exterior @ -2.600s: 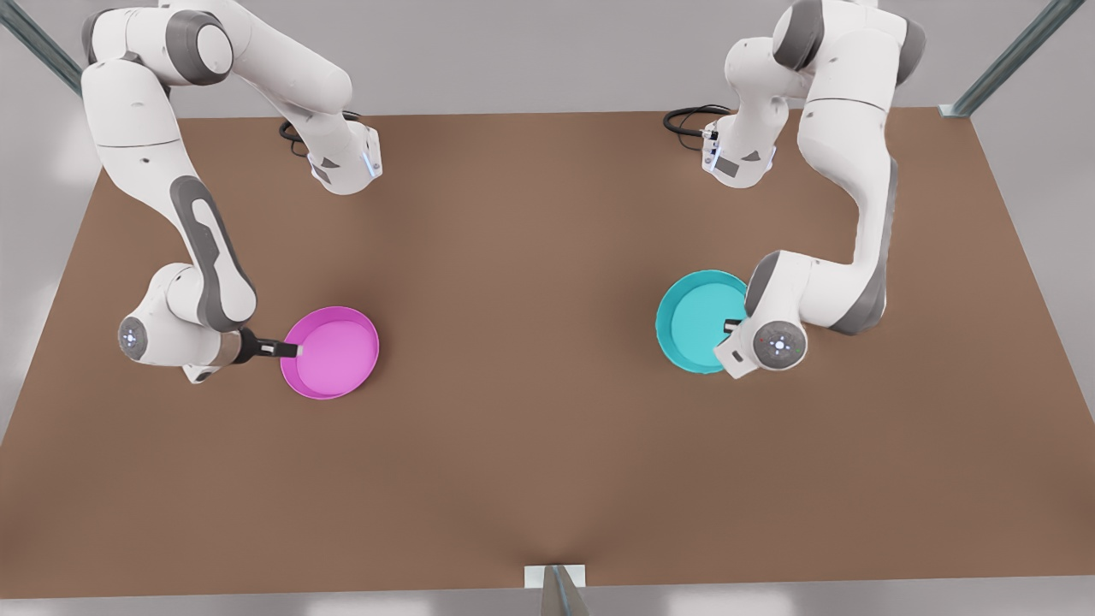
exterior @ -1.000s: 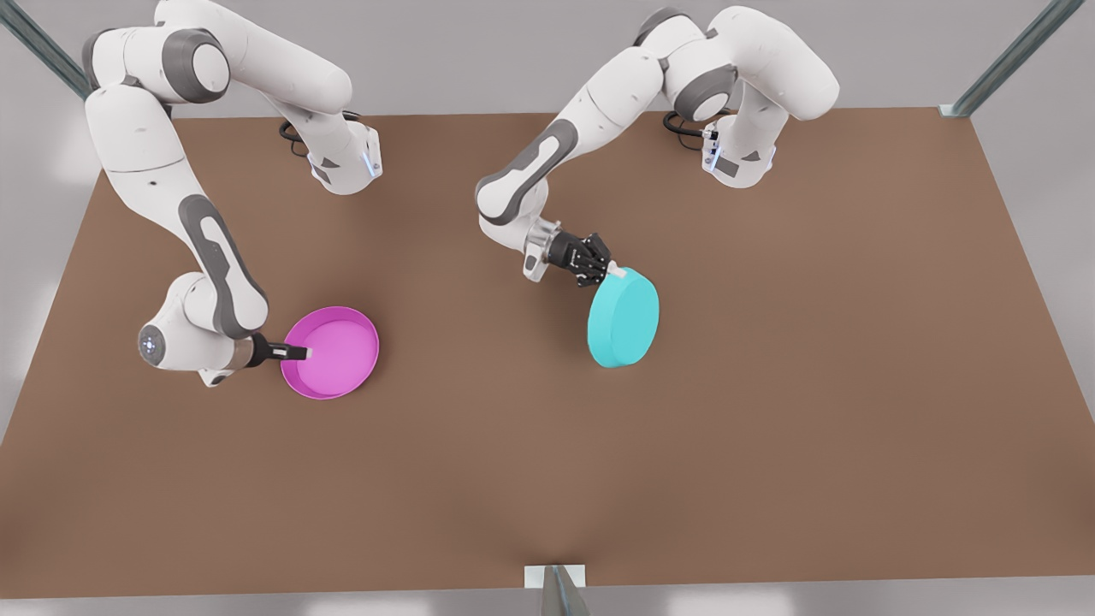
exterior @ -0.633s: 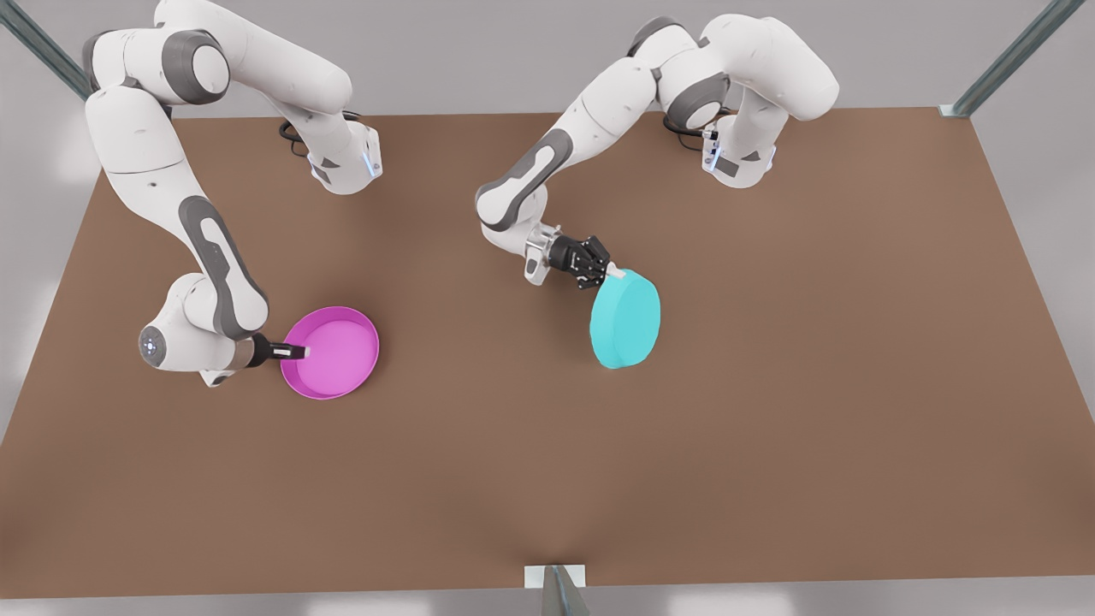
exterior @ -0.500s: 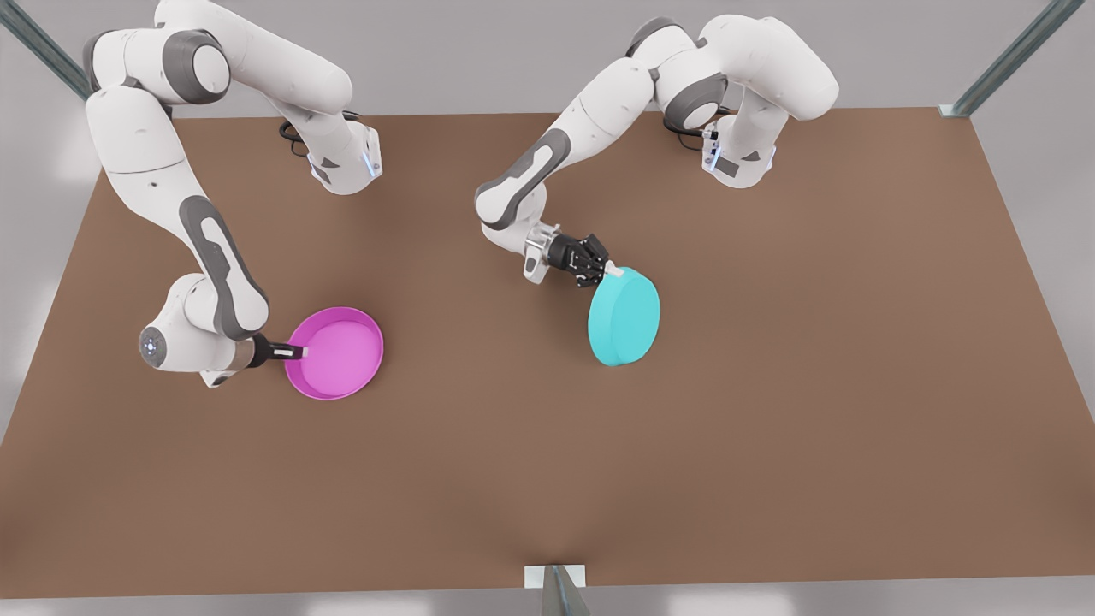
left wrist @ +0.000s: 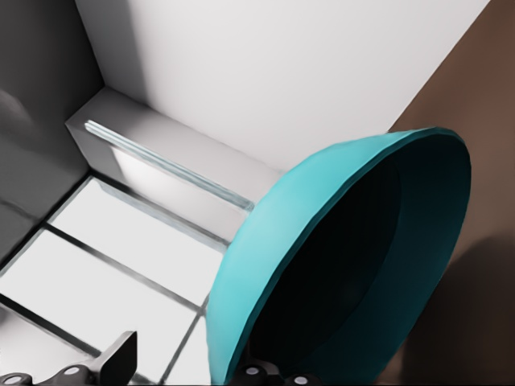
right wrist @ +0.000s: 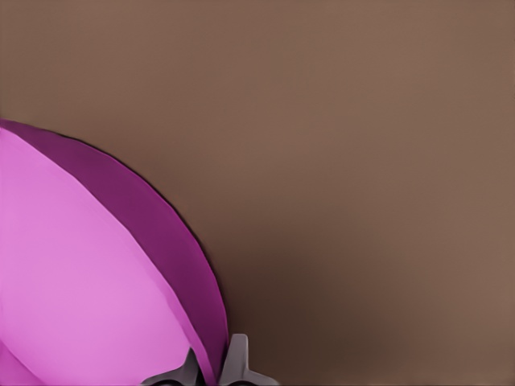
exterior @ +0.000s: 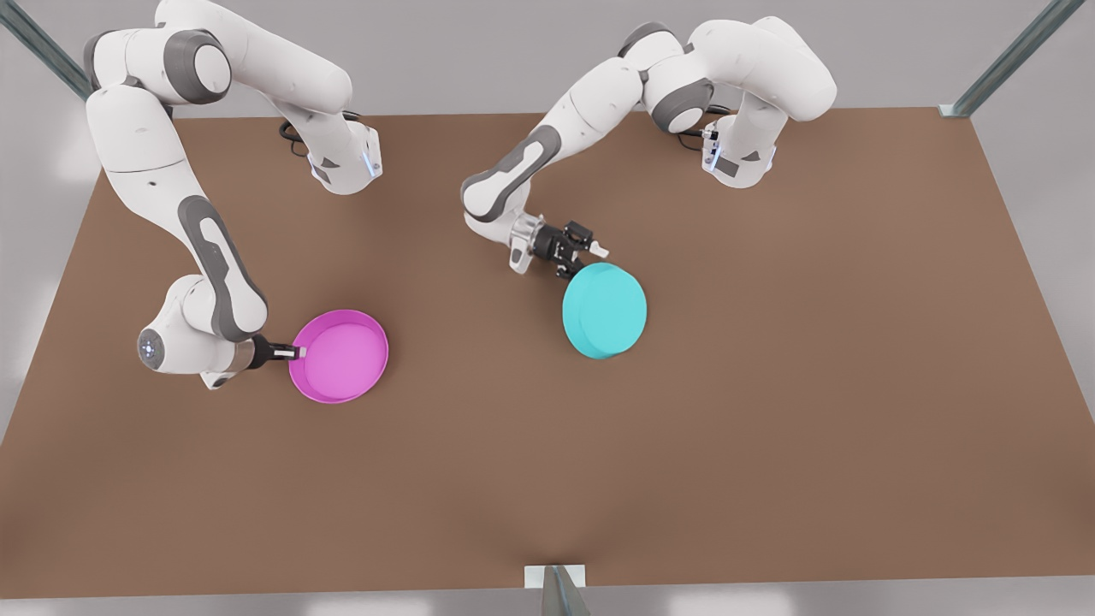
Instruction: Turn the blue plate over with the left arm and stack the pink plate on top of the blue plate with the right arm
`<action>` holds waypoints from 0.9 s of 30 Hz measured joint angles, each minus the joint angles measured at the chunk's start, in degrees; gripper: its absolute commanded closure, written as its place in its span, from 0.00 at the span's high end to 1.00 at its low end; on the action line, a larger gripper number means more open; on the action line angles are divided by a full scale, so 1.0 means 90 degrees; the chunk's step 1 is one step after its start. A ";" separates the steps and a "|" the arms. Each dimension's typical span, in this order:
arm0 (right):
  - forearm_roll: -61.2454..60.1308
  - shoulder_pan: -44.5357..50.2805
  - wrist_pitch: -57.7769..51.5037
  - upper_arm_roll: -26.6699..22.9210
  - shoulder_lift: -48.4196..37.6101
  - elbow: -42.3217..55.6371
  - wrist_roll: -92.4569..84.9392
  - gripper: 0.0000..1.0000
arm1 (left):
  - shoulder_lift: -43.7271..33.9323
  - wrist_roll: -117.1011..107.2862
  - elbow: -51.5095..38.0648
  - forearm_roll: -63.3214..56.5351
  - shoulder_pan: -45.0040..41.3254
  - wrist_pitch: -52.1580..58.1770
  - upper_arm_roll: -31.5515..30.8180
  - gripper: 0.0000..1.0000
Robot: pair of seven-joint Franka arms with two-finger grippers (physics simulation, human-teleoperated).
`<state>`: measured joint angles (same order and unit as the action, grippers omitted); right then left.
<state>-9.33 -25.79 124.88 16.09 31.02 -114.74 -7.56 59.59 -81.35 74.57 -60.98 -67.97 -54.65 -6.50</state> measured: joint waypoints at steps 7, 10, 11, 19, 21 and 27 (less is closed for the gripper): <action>0.0027 0.0025 -0.0865 0.0008 -0.0023 0.0669 0.0109 0.21 | 0.0000 -0.0897 -0.0460 0.2030 0.0075 -0.1155 0.0019 0.76; 0.0019 0.0023 -0.1098 0.0008 -0.0050 0.0957 0.0116 0.21 | -0.0009 -0.1115 -0.0770 0.2735 0.0120 -0.1730 0.0037 0.76; 0.0020 0.0046 -0.1276 0.0016 -0.0049 0.1127 0.0106 0.21 | -0.0010 -0.1136 -0.0984 0.2977 0.0120 -0.1810 0.0039 0.76; -0.0023 -0.0067 -0.1693 0.1619 -0.0387 0.1149 0.0591 0.21 | -0.1975 -0.1668 -0.2436 0.6313 0.2933 -0.2254 0.0008 0.76; -0.0022 0.0047 -0.1567 0.2231 -0.0423 0.0955 0.0767 0.21 | -0.2828 0.1153 -0.2445 0.7377 0.5986 -0.0479 0.0043 0.83; -0.0037 0.0985 -0.0029 0.3515 -0.0402 0.0340 0.2577 0.21 | -0.3215 0.7644 -0.2446 0.7017 0.8213 -0.1161 0.0097 1.00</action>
<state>-9.66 -16.93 124.63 47.73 27.39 -111.68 15.63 30.65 -12.55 52.56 2.18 5.95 -65.10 -5.63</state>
